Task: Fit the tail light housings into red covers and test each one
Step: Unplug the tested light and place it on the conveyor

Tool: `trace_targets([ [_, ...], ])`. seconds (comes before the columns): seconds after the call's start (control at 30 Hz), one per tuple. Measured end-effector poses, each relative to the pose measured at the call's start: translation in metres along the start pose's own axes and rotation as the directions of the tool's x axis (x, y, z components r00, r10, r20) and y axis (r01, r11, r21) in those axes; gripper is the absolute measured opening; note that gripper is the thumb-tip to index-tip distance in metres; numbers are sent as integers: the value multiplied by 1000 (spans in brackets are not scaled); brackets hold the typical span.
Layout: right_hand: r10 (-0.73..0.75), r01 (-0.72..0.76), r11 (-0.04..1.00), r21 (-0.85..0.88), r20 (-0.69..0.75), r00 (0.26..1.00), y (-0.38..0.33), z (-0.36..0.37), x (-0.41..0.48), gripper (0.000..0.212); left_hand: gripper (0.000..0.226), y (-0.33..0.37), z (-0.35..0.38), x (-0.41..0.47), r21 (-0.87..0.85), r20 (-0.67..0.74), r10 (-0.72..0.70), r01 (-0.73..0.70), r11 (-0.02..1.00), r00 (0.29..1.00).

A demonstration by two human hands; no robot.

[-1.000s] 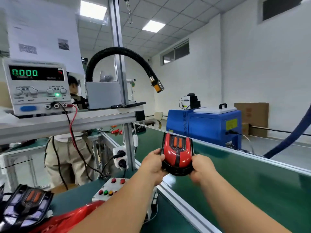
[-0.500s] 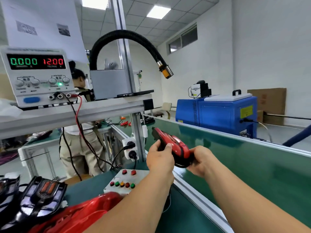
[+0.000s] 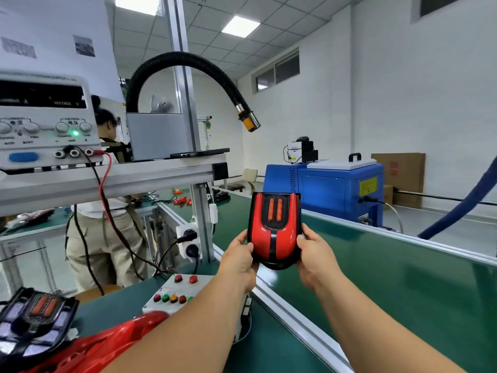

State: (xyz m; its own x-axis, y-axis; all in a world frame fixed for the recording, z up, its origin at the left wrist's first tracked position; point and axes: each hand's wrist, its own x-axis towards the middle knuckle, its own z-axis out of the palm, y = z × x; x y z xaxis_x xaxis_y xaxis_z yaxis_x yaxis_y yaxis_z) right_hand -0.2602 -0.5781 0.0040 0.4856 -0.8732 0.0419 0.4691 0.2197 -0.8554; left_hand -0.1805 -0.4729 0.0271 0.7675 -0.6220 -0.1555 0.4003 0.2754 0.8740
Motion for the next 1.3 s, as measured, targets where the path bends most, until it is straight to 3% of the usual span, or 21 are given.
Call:
trace_targets([
  [0.17, -38, 37, 998, -49, -16, 999, -10, -9, -16, 44, 40, 0, 2, -14, 57, 82, 5, -10, 998, 997],
  [0.4, -157, 109, 969, -224, -208, 965, -44, -67, -89, 32, 33, -29, 29, -73, 194, 249, -112, 64, 979, 962],
  [0.73, -283, 80, 909, -410, -464, 840, -105, -198, -213, 29, 32, -128, 87, -190, 232, 517, -286, 189, 954, 807],
  [0.97, -234, -20, 931, -363, -642, 730, -109, -257, -280, 39, 32, -173, 111, -255, 348, 541, -410, 247, 904, 734],
  [1.17, -153, -161, 921, -354, -710, 687, -104, -263, -299, 26, 31, -192, 111, -266, 465, 501, -444, 202, 862, 743],
  [1.3, -114, -166, 941, -295, -738, 665, -100, -262, -296, 26, 34, -198, 112, -262, 516, 489, -448, 166, 840, 749],
])
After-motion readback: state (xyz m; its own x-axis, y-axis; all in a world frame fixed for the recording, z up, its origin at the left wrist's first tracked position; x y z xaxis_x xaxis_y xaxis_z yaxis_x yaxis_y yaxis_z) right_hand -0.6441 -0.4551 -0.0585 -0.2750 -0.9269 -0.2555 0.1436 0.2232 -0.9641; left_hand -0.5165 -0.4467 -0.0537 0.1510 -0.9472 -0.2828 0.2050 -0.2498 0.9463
